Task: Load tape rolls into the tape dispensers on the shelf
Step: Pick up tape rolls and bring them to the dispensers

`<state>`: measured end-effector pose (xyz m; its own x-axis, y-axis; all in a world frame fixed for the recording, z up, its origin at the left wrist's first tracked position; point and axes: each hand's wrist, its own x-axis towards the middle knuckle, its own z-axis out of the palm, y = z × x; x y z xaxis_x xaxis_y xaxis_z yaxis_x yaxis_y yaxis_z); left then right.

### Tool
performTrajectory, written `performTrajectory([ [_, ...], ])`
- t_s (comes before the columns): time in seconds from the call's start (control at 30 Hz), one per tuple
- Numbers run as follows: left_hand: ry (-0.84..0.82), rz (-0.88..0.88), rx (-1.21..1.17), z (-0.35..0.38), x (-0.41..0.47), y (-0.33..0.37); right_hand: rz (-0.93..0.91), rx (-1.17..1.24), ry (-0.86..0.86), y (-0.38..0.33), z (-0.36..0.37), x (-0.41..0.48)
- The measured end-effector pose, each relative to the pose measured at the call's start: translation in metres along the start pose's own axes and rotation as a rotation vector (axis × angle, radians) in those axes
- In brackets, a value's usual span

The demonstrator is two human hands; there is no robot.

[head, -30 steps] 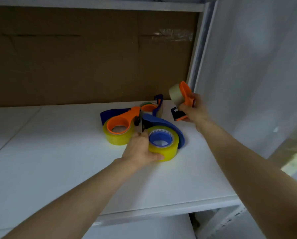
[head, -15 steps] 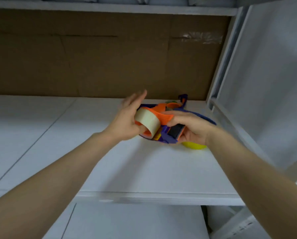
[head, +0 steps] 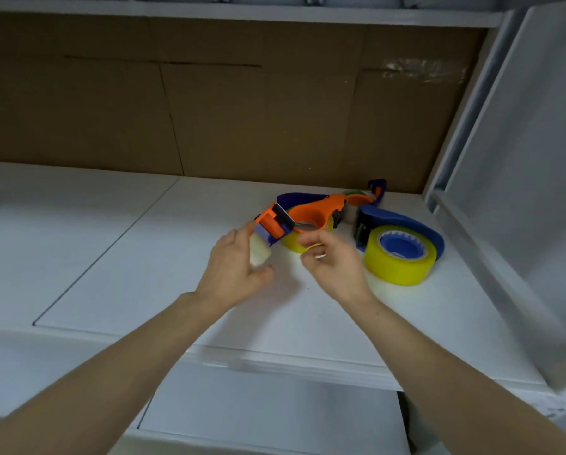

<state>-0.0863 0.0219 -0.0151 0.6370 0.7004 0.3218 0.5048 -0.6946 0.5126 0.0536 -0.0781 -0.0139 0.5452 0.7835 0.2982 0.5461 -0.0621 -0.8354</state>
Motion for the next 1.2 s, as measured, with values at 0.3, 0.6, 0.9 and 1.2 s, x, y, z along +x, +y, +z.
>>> performTrajectory([
  [0.3, -0.246, -0.067, -0.183, 0.0, -0.013, 0.011, 0.132, 0.222, -0.407, 0.001, 0.032, -0.011],
  [0.6, -0.108, -0.296, -0.434, -0.005, -0.008, 0.03, 0.061, -0.054, -0.29, 0.005, 0.04, -0.005],
  [0.9, 0.253, -0.46, -0.753, -0.023, 0.009, 0.031, 0.002, -0.486, -0.31, -0.008, -0.005, 0.009],
  [1.2, 0.043, -0.84, -1.231, -0.014, 0.014, 0.013, 0.156, -1.075, -0.592, -0.014, -0.049, 0.021],
])
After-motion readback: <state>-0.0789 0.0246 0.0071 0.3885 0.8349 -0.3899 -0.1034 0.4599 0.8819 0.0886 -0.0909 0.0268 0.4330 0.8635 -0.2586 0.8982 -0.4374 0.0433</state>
